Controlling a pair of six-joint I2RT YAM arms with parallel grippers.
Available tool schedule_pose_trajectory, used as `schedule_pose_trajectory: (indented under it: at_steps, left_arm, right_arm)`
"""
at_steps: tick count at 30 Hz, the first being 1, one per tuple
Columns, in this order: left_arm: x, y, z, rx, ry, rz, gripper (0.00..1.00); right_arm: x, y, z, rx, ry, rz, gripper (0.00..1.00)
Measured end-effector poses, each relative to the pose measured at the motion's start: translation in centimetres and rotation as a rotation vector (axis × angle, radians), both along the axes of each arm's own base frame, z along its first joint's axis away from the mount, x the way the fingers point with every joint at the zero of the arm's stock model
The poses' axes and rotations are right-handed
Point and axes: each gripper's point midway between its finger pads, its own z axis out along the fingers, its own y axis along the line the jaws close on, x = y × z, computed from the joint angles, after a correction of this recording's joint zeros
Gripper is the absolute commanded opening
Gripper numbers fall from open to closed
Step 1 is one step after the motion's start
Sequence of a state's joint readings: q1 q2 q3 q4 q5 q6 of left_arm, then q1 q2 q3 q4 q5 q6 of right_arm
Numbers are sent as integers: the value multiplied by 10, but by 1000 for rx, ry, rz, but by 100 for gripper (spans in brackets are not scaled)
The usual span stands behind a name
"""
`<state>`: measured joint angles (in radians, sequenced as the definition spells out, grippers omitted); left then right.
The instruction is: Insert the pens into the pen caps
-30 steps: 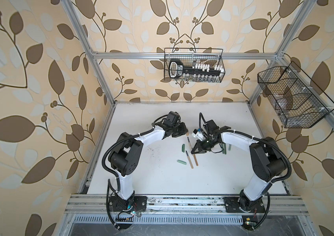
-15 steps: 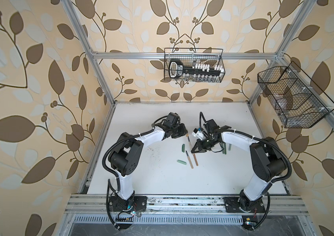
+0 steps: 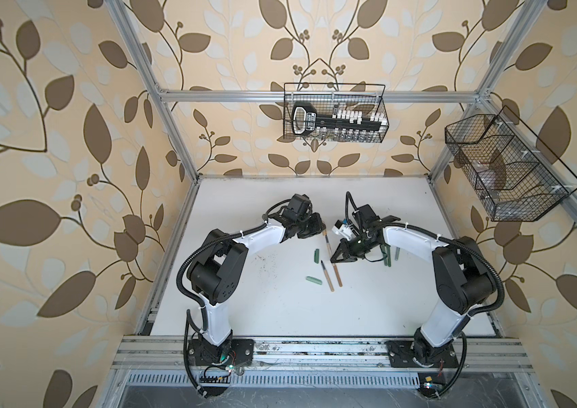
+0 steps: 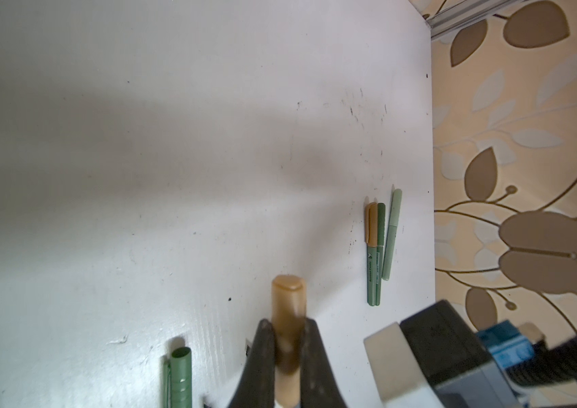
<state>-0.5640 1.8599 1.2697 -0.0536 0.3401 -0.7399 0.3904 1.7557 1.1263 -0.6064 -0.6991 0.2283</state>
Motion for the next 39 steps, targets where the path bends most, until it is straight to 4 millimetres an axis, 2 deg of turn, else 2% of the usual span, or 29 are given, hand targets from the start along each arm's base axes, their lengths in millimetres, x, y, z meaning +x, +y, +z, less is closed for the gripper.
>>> schedule_pose_trajectory:
  at_steps: [10,16,21,24,29,39]
  left_arm:
    - [-1,6,4,-14,17,-14,6]
    - [-2,29,20,-34,27,-39,6]
    - [1,48,32,-52,15,-60,6]
    - [3,56,36,-64,9,-67,6]
    - [-2,55,38,-86,16,-103,6]
    - [-7,50,42,-108,8,-150,6]
  right_arm:
    - [1,-1,3,-16,-14,-12,3]
    - [-11,6,14,-22,-80,-24,3]
    - [-27,21,20,-11,-127,-16,3]
    - [-29,31,24,-11,-157,-14,2]
    - [-25,41,28,-8,-193,-35,2]
    - [-22,43,28,-10,-192,-59,2]
